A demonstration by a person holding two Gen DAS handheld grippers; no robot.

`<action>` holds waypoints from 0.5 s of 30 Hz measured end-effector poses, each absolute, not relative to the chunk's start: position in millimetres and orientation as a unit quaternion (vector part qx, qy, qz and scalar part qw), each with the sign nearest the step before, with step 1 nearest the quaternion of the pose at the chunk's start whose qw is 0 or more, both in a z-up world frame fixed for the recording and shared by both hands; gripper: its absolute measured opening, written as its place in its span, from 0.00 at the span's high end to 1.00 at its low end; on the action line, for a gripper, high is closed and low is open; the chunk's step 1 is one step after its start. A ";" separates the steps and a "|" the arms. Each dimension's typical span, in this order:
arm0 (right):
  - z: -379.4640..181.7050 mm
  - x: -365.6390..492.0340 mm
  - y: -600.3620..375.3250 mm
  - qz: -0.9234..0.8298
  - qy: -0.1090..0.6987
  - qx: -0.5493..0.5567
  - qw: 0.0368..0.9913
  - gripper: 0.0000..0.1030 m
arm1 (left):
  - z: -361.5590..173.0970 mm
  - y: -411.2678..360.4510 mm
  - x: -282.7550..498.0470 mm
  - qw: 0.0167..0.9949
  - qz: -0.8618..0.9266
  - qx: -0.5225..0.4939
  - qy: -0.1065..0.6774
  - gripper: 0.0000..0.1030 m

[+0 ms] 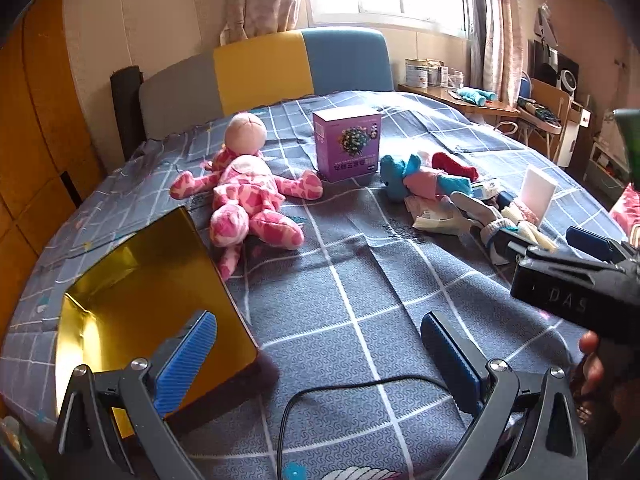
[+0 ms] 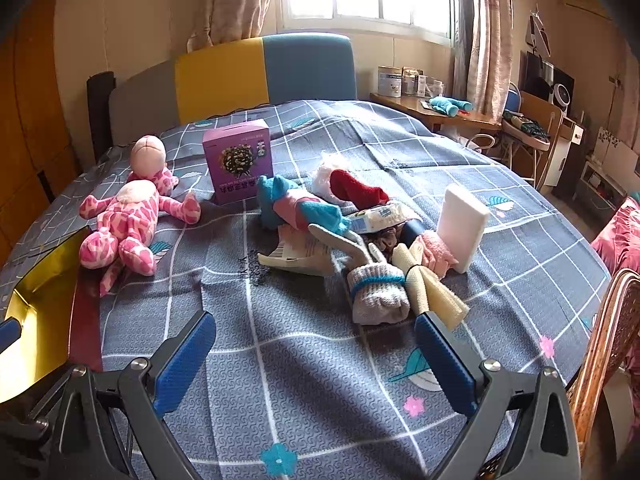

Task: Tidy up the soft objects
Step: 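Move both tools toward the pile of soft items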

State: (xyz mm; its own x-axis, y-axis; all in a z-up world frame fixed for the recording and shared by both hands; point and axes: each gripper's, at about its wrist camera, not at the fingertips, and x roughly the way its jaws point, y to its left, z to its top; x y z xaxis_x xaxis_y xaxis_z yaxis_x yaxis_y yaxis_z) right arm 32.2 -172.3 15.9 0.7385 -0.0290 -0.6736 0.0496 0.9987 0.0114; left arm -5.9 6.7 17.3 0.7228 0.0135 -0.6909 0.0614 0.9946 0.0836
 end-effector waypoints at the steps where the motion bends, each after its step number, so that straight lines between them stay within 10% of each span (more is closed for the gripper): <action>1: 16.6 33.5 -176.2 -0.023 0.361 0.017 0.932 0.01 | 16.6 7.3 -4.0 0.925 -0.018 0.045 0.376 0.00; 15: 36.3 57.6 -266.6 -0.087 0.364 0.030 0.927 0.01 | 22.2 1.1 25.4 0.919 -0.052 0.033 0.390 0.00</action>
State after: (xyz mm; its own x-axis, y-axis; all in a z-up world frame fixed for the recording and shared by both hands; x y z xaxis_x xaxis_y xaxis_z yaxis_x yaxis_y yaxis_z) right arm 57.6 -266.6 36.3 0.7201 -0.1401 -0.6796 0.1837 0.9830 -0.0080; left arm 25.4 1.1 22.2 0.6905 -0.0689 -0.7200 0.1205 0.9925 0.0205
